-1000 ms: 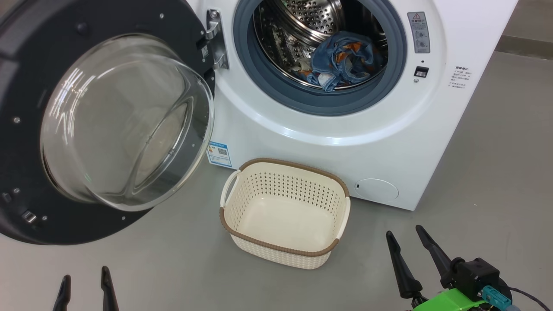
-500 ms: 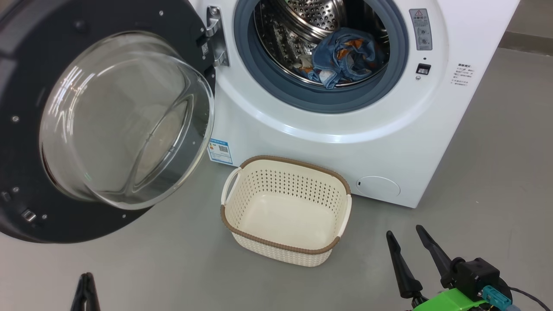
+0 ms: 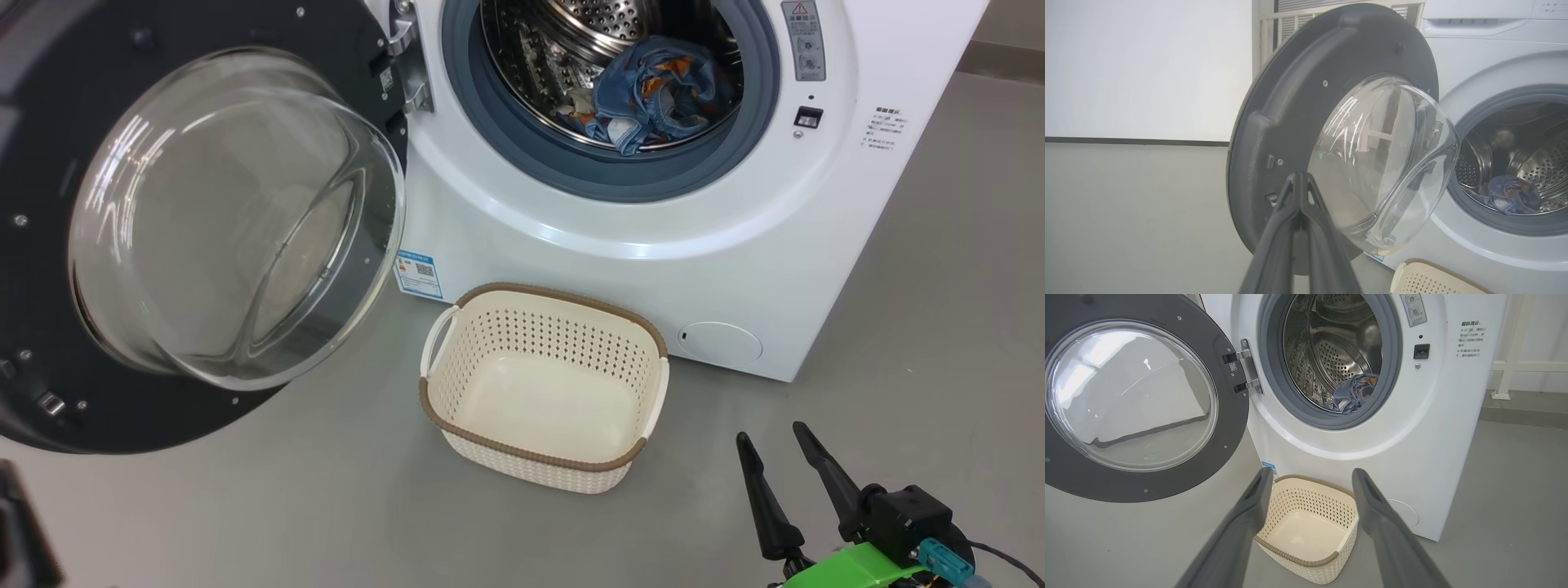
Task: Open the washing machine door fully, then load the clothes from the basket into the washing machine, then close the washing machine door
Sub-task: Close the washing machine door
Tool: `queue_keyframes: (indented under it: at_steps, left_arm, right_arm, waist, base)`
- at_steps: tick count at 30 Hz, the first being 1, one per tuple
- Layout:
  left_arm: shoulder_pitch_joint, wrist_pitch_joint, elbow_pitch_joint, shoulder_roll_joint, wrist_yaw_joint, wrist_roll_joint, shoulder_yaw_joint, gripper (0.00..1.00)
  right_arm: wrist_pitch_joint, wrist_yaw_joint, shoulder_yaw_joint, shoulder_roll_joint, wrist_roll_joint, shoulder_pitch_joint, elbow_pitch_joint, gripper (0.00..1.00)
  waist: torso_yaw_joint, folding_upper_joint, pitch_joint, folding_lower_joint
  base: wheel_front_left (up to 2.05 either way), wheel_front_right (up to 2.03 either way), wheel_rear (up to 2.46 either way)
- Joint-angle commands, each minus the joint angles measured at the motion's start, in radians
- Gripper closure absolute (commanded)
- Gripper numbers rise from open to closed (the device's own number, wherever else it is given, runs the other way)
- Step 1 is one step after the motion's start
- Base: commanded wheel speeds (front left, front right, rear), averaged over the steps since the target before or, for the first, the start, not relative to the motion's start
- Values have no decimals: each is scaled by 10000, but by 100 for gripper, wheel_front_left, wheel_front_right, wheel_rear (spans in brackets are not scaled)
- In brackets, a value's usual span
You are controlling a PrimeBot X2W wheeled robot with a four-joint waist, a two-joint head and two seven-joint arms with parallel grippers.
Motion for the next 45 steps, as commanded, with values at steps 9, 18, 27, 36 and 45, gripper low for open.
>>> queue_keyframes:
  at_steps: [9,18,27,36,45]
  left_arm:
    - [-2021,-63,-120,1297,-837,-116,2166,100]
    - [-3838,-63,1341,2105,-1183,-1700,3422,100]
    - [-5183,713,4132,4047,-1275,-4211,3533,100]
    - [-6279,1948,6275,5017,-1279,-7572,3588,100]
    - [-6730,2765,7066,5131,-1280,-9257,3673,100]
  right_arm:
    - [-119,16,302,-14,-116,-377,-277,0]
    - [-119,16,285,-26,-224,-521,-287,0]
    - [-119,16,285,-189,-274,-632,-360,0]
    - [-119,16,255,-406,-374,-821,-460,0]
    - [-119,16,247,-529,-416,-914,-509,0]
  waist:
    - [-97,0,205,0]
    - [-294,0,426,0]
    - [-500,0,782,0]
    - [-695,0,1331,0]
    - [-825,0,1619,0]
  base:
    - [0,0,0]
    - [0,0,0]
    - [0,0,0]
    - [0,0,0]
    - [0,0,0]
